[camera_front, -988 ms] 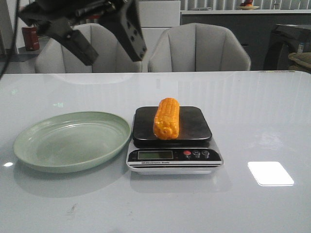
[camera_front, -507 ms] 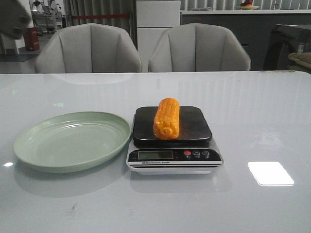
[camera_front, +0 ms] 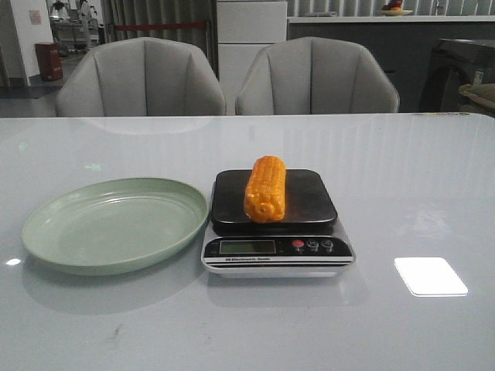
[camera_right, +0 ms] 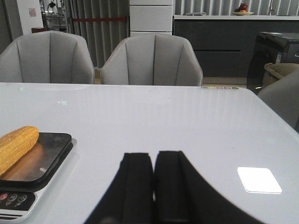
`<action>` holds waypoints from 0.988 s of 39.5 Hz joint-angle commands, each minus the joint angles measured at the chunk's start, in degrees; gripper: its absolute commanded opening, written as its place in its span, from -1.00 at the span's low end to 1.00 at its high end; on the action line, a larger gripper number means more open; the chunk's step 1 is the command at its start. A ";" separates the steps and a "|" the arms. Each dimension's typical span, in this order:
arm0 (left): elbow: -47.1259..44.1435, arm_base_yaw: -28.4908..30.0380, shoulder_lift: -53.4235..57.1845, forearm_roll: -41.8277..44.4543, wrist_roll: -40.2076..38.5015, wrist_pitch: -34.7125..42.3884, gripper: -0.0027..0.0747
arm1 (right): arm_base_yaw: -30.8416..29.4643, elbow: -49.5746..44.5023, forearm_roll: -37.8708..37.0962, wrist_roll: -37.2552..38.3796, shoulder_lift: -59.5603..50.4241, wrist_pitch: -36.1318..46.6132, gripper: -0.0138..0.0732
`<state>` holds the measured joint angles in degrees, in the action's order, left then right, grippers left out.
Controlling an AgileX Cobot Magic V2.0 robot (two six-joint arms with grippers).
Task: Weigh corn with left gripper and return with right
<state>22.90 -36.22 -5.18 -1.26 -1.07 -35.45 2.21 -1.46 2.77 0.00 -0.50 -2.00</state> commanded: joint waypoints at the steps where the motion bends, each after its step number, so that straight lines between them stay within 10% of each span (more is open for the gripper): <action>1: -0.02 -0.25 3.22 -0.07 0.19 4.81 0.06 | -0.41 -0.62 -0.63 0.00 -1.14 4.72 -0.33; 7: -1.08 -0.25 5.81 -0.07 0.19 6.26 -0.67 | -0.41 -0.62 -0.63 0.00 -1.14 4.77 -0.33; 39: -1.16 -0.25 5.81 0.05 0.19 6.25 -0.64 | -0.41 9.13 -0.56 5.10 5.51 11.28 -0.33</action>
<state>20.18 -36.22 0.39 -1.16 -0.93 -34.08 2.21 2.21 2.77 4.45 1.12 7.21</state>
